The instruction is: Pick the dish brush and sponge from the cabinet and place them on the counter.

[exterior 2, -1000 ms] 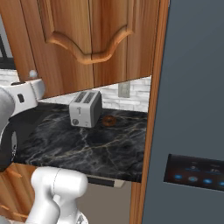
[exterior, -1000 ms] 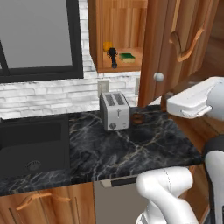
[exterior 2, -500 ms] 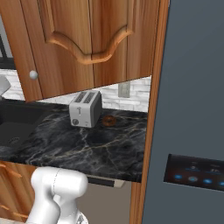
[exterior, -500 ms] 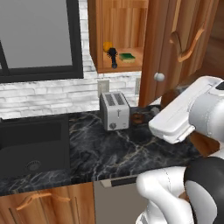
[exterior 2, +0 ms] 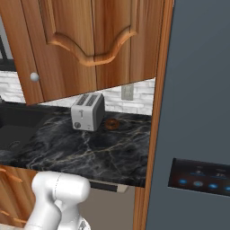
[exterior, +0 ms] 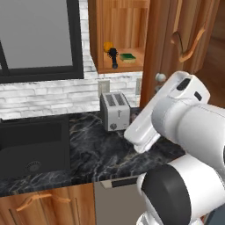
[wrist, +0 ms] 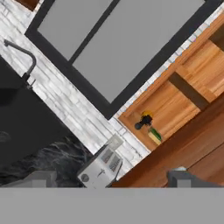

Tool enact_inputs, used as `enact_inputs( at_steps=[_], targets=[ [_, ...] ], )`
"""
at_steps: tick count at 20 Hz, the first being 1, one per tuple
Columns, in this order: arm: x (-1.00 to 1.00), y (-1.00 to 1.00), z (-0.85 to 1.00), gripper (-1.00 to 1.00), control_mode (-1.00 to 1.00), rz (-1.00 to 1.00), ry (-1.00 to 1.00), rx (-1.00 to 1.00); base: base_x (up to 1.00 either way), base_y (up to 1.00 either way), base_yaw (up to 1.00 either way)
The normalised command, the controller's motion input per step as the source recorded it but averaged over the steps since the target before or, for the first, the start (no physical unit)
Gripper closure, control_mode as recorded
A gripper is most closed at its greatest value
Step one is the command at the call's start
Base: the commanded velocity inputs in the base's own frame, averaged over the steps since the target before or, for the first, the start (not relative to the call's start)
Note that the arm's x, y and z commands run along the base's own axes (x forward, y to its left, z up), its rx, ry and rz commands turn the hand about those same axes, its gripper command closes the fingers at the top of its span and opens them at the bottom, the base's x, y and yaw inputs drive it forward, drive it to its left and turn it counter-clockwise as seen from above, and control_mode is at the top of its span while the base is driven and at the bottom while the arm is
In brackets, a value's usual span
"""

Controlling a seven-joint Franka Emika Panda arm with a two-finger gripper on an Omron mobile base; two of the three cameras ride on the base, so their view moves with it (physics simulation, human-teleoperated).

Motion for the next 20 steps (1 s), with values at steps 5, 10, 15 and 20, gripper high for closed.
enact_inputs(
  at_steps=[5,10,15,20],
  targets=[
    [0.07,0.57,0.00,-1.00,-1.00,-0.10,0.00,-0.28,0.00,0.00,0.00],
    [0.11,0.54,0.07,-1.00,-1.00,-0.08,0.00,-0.26,0.00,0.00,0.00],
    [0.19,0.29,0.15,-1.00,-1.00,-0.07,0.00,-0.27,0.00,0.00,0.00],
    [0.36,0.01,0.10,-1.00,-1.00,-0.11,0.00,-0.30,0.00,0.00,0.00]
  ],
)
